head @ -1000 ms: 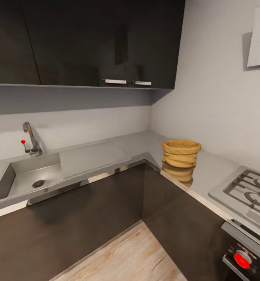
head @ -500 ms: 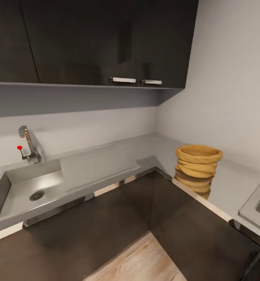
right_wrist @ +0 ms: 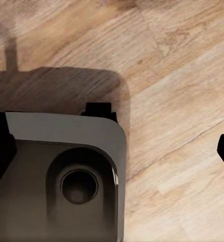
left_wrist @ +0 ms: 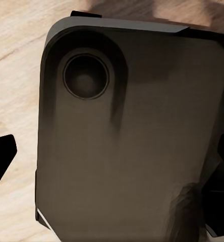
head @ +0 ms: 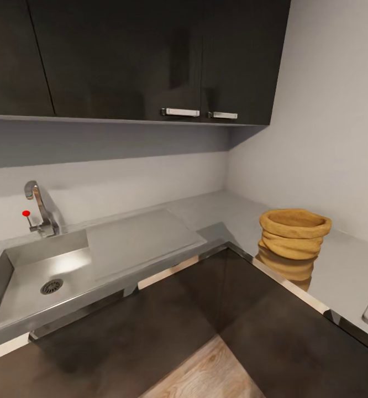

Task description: In the kitchen, take the popcorn bag from the countertop, put it into the microwave, and heat it until the popcorn is cooked so the cooked popcorn ends up inside the bag.

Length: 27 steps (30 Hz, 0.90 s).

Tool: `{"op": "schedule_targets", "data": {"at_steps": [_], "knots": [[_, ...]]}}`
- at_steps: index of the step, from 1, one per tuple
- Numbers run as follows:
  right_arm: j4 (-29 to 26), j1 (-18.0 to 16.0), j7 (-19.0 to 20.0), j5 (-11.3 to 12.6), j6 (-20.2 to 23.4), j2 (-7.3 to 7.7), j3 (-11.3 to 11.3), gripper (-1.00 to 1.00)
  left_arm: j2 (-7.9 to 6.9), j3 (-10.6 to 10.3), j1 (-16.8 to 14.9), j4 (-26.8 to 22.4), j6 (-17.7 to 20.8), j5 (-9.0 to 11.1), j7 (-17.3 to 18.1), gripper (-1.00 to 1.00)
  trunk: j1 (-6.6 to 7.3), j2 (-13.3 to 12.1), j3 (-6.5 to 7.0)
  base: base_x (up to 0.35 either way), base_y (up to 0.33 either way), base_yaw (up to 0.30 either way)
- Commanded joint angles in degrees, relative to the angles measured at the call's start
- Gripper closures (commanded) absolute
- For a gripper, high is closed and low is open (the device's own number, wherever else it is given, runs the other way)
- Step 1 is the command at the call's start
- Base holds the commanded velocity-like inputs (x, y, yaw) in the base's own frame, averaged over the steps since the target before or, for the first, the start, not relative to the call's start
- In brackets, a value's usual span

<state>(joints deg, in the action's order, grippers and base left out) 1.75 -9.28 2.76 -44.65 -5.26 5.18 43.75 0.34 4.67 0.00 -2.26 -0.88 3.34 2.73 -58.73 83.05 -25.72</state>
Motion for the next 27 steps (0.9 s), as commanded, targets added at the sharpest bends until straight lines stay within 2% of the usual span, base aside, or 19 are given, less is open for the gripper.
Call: {"op": "schedule_targets", "data": {"at_steps": [1, 7, 21, 27], "knots": [[0.18, -0.06, 0.05, -0.26, -0.32, 0.03, 0.45, -1.0, 0.02, 0.43, 0.0, -0.02, -0.07, 0.35, 0.26, -1.0, 0.0, 0.03, -0.05, 0.0, 0.0, 0.0], [0.18, -0.04, 0.05, -0.35, -0.65, -0.23, 0.45, -1.0, 0.02, 0.43, 0.0, -0.02, -0.08, 0.3, 0.26, -1.0, 0.0, 0.03, -0.05, 0.0, 0.0, -0.045], [0.18, -0.05, 0.01, -0.35, -0.63, -0.25, 0.45, -1.0, 0.03, 0.49, 0.0, -0.02, -0.15, 0.19, 0.26, -1.0, 0.0, 0.03, -0.05, 0.0, 0.003, -0.232], [0.18, -0.04, 0.0, -0.35, -0.63, -0.28, 0.45, -1.0, 0.07, 0.44, 0.0, -0.02, -0.17, 0.17, 0.26, -1.0, 0.0, 0.03, -0.05, 0.0, 0.194, -0.219]]}}
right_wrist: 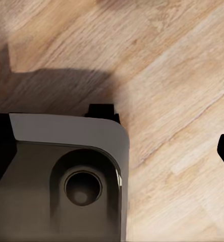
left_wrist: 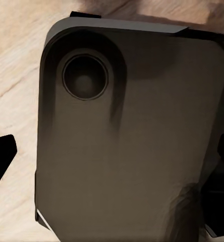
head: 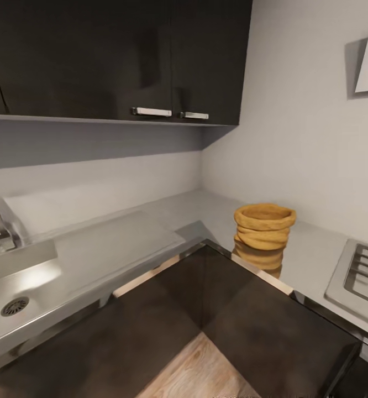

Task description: In the kitchen, take the popcorn bag from the countertop, put it into the microwave, and heat it until the popcorn is cooked so the cooked popcorn ends up inside the bag.

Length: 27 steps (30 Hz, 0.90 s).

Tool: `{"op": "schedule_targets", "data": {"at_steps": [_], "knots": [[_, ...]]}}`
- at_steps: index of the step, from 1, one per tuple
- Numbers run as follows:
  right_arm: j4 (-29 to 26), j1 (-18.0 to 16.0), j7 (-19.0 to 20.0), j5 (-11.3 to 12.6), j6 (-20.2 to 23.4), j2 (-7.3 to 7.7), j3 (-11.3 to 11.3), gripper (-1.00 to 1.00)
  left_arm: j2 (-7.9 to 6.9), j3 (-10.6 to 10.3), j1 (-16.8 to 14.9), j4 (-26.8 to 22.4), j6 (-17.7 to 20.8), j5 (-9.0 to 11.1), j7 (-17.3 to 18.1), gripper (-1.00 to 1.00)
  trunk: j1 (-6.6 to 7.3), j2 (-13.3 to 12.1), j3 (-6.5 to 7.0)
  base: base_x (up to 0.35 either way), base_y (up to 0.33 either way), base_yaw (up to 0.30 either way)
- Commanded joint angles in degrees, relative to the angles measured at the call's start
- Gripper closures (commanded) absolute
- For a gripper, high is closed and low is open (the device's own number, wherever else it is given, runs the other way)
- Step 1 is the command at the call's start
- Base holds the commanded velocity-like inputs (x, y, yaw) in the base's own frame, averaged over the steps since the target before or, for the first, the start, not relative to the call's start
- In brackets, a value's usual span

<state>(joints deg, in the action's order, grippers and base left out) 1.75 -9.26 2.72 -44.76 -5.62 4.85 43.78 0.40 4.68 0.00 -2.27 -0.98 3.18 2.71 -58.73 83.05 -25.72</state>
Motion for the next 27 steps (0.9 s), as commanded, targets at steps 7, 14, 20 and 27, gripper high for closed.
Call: {"op": "schedule_targets", "data": {"at_steps": [7, 14, 20, 27], "knots": [[0.18, -0.06, 0.06, -0.24, -0.27, -0.01, 0.43, -1.0, -0.02, 0.41, 0.0, -0.01, -0.08, 0.26, 0.27, -1.0, 0.0, 0.03, -0.05, 0.0, 0.26, -0.217], [0.18, -0.07, 0.05, -0.24, -0.26, 0.01, 0.43, -1.0, -0.01, 0.41, 0.0, -0.01, -0.07, 0.25, 0.27, -1.0, 0.0, 0.03, -0.05, 0.0, 0.248, -0.22], [0.18, -0.06, 0.04, -0.24, -0.27, 0.07, 0.43, -1.0, -0.04, 0.45, 0.0, -0.01, -0.08, 0.25, 0.27, -1.0, 0.0, 0.03, -0.05, 0.0, 0.05, -0.224], [0.18, -0.06, 0.01, -0.24, -0.27, 0.08, 0.43, -1.0, -0.02, 0.5, 0.0, -0.01, -0.08, 0.27, 0.27, -1.0, 0.0, 0.03, -0.05, 0.0, 0.002, -0.225]]}}
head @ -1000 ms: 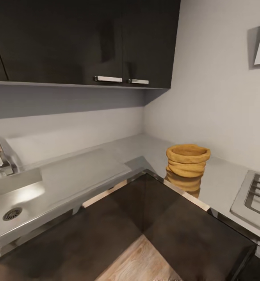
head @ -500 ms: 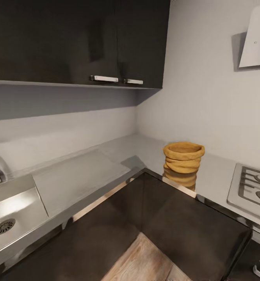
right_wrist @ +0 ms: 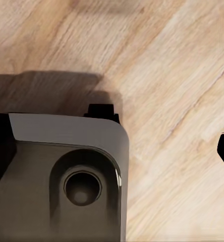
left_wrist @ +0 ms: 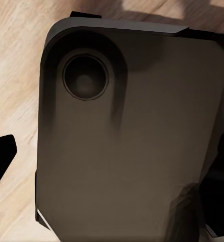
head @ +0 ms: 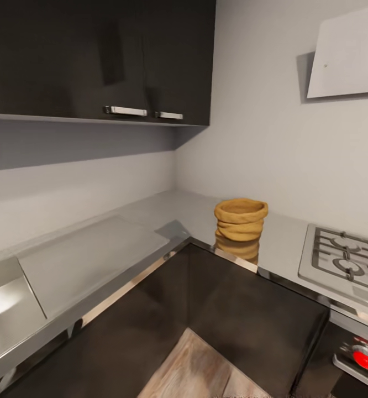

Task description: In the kitchen, take the popcorn bag from the countertop, put it into the microwave, and heat it until the popcorn is cooked so the cooked popcorn ends up inside the bag.

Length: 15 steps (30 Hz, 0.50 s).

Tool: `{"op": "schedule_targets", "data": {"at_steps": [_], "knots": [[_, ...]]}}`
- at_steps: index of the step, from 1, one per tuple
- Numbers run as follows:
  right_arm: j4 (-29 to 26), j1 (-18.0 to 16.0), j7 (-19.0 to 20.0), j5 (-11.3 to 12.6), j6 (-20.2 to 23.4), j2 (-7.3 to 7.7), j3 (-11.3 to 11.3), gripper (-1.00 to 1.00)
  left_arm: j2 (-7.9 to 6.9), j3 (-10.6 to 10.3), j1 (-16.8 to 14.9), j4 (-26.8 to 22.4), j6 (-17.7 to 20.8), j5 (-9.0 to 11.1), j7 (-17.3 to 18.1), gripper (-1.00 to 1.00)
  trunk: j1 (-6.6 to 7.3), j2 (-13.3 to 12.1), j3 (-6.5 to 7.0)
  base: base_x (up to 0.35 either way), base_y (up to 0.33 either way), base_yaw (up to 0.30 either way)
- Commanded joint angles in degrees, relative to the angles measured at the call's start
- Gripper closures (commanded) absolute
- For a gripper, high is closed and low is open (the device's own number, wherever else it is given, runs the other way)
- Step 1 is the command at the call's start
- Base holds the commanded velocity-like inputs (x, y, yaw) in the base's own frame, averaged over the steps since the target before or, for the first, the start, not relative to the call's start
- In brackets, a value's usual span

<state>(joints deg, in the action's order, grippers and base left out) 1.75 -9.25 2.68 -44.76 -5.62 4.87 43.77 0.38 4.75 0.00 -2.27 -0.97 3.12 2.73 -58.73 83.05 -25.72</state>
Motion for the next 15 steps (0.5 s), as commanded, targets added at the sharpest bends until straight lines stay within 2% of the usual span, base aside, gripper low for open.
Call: {"op": "schedule_targets", "data": {"at_steps": [1, 15], "knots": [[0.18, -0.06, 0.06, -0.24, -0.26, 0.06, 0.44, -1.0, 0.0, 0.43, 0.0, -0.01, -0.09, 0.33, 0.26, -1.0, 0.0, 0.03, -0.06, 0.0, 0.0, -0.225], [0.18, -0.09, 0.07, -0.24, -0.26, 0.06, 0.44, -1.0, 0.01, 0.43, 0.0, -0.01, -0.09, 0.32, 0.26, -1.0, 0.0, 0.03, -0.06, 0.0, 0.0, -0.225]]}}
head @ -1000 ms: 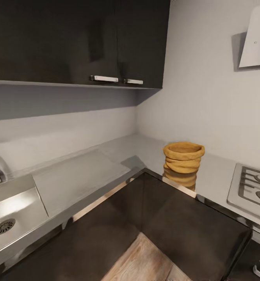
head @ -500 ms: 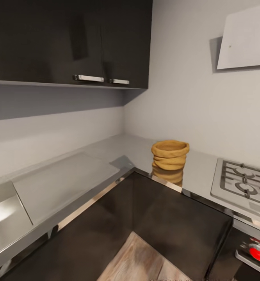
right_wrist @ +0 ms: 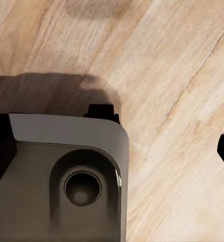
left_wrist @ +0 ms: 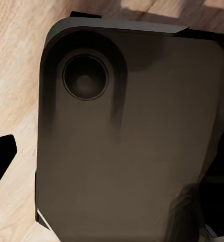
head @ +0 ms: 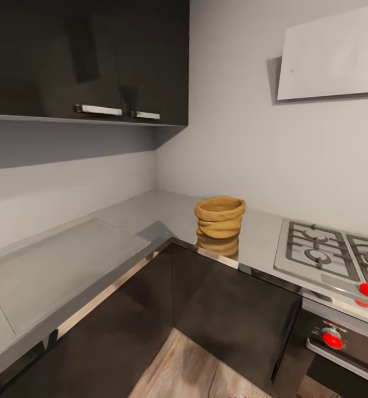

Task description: In the kitchen, take the popcorn bag from the countertop, put it into the microwave, and heat it until the popcorn is cooked so the cooked popcorn ends up inside the bag.

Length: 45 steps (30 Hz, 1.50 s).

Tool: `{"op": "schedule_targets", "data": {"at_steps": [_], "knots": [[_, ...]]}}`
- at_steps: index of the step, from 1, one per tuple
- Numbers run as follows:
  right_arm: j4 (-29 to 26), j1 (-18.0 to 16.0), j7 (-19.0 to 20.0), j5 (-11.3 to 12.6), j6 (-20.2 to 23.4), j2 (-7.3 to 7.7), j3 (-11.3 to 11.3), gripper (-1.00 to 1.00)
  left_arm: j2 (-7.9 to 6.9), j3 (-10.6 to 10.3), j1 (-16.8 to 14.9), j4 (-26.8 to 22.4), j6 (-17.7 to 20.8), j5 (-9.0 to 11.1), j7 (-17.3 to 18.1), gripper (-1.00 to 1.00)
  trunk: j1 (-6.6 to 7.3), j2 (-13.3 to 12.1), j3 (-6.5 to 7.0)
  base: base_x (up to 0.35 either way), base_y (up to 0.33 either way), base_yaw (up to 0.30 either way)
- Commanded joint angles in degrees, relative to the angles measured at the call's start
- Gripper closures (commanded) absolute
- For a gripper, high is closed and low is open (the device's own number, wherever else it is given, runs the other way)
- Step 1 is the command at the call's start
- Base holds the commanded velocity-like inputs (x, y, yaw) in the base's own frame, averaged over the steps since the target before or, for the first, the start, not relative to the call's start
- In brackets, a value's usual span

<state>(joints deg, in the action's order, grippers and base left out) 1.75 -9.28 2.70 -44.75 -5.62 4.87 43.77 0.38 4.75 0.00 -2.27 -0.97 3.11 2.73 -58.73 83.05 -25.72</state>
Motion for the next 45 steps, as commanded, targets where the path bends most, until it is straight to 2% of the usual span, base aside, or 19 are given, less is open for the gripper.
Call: {"op": "schedule_targets", "data": {"at_steps": [1, 14, 32, 45], "knots": [[0.18, -0.05, 0.04, -0.25, -0.26, 0.06, 0.44, -1.0, 0.0, 0.43, 0.0, -0.01, -0.09, 0.33, 0.26, -1.0, 0.0, 0.03, -0.06, 0.0, 0.0, -0.225], [0.18, -0.03, 0.04, -0.24, -0.26, 0.09, 0.44, -1.0, 0.01, 0.43, 0.0, -0.01, -0.09, 0.36, 0.26, -1.0, 0.0, 0.03, -0.06, 0.0, 0.003, -0.208], [0.18, -0.04, 0.04, -0.17, -0.24, 0.35, 0.44, -1.0, 0.01, 0.43, 0.0, -0.01, -0.09, 0.36, 0.26, -1.0, 0.0, 0.03, -0.06, 0.0, 0.16, -0.006], [0.18, -0.04, 0.11, -0.23, 0.02, 0.48, 0.44, -1.0, -0.02, 0.4, 0.0, -0.01, -0.09, 0.38, 0.26, -1.0, 0.0, 0.03, -0.06, 0.001, 0.012, 0.0]]}}
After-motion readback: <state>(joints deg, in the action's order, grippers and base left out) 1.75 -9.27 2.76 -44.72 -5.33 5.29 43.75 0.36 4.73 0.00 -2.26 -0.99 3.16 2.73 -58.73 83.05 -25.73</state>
